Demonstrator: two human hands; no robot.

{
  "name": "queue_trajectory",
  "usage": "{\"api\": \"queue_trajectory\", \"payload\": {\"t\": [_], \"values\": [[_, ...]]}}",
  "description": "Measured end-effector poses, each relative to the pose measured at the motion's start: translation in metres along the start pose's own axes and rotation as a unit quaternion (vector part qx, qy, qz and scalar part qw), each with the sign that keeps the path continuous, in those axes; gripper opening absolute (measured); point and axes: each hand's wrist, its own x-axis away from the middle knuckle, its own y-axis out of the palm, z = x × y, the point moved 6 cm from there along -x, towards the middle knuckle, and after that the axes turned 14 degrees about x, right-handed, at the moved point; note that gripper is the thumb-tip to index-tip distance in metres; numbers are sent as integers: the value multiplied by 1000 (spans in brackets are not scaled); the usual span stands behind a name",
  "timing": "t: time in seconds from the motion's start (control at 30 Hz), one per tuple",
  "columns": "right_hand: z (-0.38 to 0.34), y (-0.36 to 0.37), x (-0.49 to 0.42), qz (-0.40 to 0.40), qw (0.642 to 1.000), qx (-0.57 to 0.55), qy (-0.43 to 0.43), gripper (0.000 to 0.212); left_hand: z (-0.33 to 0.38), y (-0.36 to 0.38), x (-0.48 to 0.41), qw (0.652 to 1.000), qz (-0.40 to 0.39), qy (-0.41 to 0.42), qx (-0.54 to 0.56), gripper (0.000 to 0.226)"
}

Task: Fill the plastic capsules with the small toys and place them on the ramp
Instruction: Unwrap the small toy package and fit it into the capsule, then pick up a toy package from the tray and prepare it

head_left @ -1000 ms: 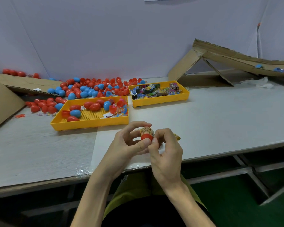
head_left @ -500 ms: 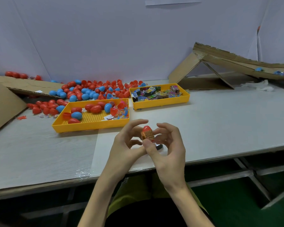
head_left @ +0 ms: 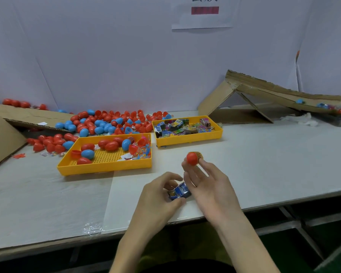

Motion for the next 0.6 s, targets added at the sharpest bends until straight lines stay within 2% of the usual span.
{"api": "queue_trajectory", "payload": {"t": [0.07,0.13,0.2,0.27,0.33,0.37,0.43,0.53,0.6], "values": [[-8,6,-19,-5,998,-5,68,33,-1,-1,0,1000,1,-7,-1,40],[-32,17,-44,1,996,37,85,28,-3,-1,0,1000,0,-14,-1,40],[-82,30,-75,15,998,48,30,29,-3,-1,1,1000,0,-20,3,41],[-144,34,-100,41,997,-4,-60,37,-3,-2,0,1000,3,-25,5,41],[-174,28,-114,72,995,7,-74,51,-3,-2,-1,1000,6,-29,2,42],[-170,23,-115,86,993,63,-47,55,-3,-2,-1,1000,6,-31,-1,42],[-140,10,-107,101,967,233,-11,47,-3,-1,-1,999,2,-33,-3,43],[-95,-7,-79,106,912,391,-61,18,-3,-2,0,999,-7,-36,-5,47],[-74,-11,-54,103,866,479,-102,12,-2,-3,0,999,-11,-31,-4,49]]}}
